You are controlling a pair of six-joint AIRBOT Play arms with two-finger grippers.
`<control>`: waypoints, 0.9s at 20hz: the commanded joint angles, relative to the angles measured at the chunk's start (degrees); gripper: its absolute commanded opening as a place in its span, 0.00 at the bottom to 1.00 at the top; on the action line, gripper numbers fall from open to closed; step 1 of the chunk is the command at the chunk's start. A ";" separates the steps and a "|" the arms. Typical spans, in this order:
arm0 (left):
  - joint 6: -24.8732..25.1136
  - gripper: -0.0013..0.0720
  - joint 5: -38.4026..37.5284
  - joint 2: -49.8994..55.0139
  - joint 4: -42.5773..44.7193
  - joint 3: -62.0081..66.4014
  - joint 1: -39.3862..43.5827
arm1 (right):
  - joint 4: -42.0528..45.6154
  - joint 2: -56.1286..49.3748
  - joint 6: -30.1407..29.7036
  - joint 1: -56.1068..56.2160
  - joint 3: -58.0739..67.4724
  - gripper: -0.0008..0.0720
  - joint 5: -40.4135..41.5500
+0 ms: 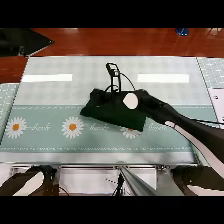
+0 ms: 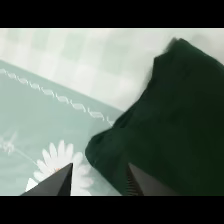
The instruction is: Fold the shirts.
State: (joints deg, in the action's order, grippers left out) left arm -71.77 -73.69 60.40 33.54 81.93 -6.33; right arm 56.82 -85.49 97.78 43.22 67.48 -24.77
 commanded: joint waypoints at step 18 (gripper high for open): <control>-0.04 0.37 -0.96 -0.66 17.97 -5.27 -0.44 | -6.43 20.81 -15.98 -46.93 -30.03 0.77 -31.98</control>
State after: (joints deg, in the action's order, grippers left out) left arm -71.79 -74.65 59.79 50.85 76.73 -6.74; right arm 66.94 -64.84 85.67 -2.85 46.54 -66.06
